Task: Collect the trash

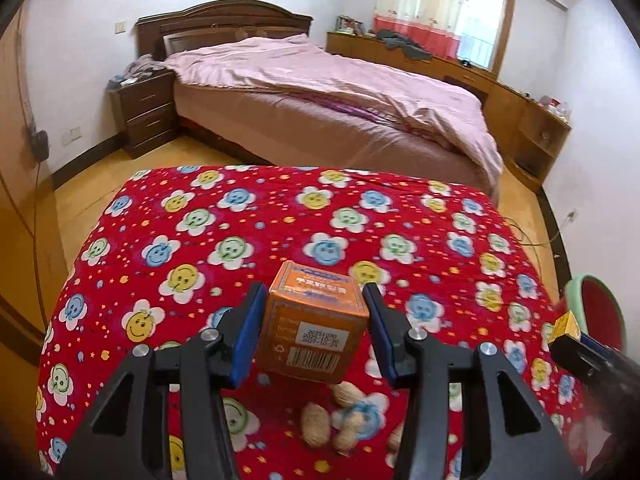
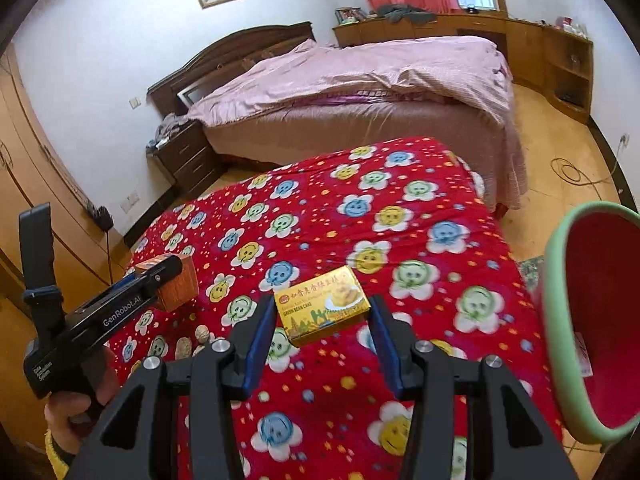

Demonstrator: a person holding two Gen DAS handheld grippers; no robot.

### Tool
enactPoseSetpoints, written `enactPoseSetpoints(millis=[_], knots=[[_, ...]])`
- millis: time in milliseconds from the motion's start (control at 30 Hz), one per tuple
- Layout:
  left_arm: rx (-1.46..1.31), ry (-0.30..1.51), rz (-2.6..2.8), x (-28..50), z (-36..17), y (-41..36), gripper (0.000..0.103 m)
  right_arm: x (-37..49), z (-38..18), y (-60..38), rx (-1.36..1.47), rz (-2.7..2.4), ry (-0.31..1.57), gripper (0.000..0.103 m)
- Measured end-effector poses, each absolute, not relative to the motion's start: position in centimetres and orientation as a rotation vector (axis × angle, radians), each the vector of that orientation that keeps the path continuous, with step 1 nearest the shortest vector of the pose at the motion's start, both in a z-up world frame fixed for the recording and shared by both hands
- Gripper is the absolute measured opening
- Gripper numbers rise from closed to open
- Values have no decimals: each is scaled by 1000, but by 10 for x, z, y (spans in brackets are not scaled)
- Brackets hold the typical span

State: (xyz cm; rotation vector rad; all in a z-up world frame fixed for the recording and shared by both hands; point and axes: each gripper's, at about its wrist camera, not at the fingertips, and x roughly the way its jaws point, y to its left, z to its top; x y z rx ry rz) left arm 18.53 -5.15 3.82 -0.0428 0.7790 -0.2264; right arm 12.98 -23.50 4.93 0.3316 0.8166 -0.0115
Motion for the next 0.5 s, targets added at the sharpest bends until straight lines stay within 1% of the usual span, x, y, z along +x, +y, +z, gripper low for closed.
enactPoseSetpoints(millis=[267, 500], knots=[[-44, 788, -317, 161, 55, -73, 49, 87, 61, -265, 385, -65, 776, 50], [-43, 805, -403, 140, 63, -102, 49, 52, 59, -295, 434, -132, 750, 50]])
